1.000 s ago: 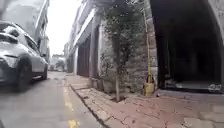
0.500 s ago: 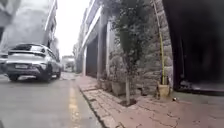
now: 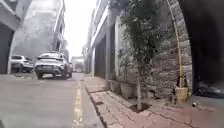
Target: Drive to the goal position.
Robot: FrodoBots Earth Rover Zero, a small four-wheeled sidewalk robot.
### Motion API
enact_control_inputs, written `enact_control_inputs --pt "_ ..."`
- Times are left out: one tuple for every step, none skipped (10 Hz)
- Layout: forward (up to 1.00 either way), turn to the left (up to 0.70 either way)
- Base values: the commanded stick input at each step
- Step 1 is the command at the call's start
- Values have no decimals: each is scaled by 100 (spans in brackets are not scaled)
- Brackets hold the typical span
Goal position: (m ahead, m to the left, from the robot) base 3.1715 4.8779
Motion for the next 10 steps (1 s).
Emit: enact_control_inputs --pt "46 46" --pt "46 46" --pt "46 46" --pt "46 46" --pt "46 46" --pt "46 46" --pt "46 46" --pt "46 46" --pt "46 46" --pt "46 46"
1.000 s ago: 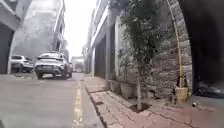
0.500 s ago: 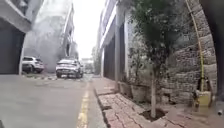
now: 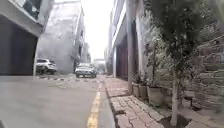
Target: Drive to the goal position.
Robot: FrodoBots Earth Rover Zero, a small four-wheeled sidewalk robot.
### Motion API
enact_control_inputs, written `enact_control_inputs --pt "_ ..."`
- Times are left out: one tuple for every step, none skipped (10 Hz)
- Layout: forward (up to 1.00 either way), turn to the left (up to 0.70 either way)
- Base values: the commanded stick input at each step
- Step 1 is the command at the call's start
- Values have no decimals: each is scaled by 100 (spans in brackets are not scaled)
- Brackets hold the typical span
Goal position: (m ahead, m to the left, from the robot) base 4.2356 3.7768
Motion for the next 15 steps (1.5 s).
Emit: enact_control_inputs --pt "46 46" --pt "46 46" --pt "46 46" --pt "46 43" --pt "46 1" --pt "46 0" --pt "46 0" --pt "46 0" --pt "46 0" --pt "46 0" --pt "46 0" --pt "46 0" --pt "46 0" --pt "46 0" --pt "46 0"
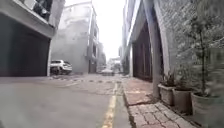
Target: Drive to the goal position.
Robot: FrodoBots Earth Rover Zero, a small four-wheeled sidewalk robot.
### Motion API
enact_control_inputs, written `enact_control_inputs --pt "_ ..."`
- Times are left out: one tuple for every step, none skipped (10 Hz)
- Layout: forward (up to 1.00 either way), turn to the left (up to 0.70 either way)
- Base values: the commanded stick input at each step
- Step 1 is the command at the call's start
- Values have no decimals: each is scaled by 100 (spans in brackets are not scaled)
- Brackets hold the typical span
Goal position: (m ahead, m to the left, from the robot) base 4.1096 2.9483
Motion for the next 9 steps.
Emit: enact_control_inputs --pt "46 0" --pt "46 0" --pt "46 0" --pt "46 0" --pt "46 0" --pt "46 0" --pt "46 0" --pt "46 0" --pt "46 0"
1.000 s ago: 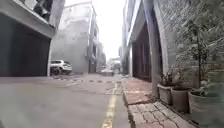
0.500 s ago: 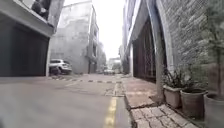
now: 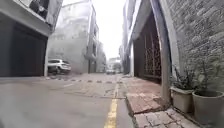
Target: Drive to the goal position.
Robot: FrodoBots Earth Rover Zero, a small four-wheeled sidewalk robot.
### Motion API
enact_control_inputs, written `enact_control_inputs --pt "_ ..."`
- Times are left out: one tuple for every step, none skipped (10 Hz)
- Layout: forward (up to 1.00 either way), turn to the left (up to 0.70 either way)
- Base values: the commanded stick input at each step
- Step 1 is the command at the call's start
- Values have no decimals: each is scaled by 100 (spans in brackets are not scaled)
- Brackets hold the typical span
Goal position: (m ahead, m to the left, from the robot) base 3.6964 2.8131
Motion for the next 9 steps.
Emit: enact_control_inputs --pt "46 0" --pt "46 0" --pt "46 0" --pt "46 0" --pt "46 0" --pt "46 0" --pt "46 0" --pt "46 0" --pt "46 0"
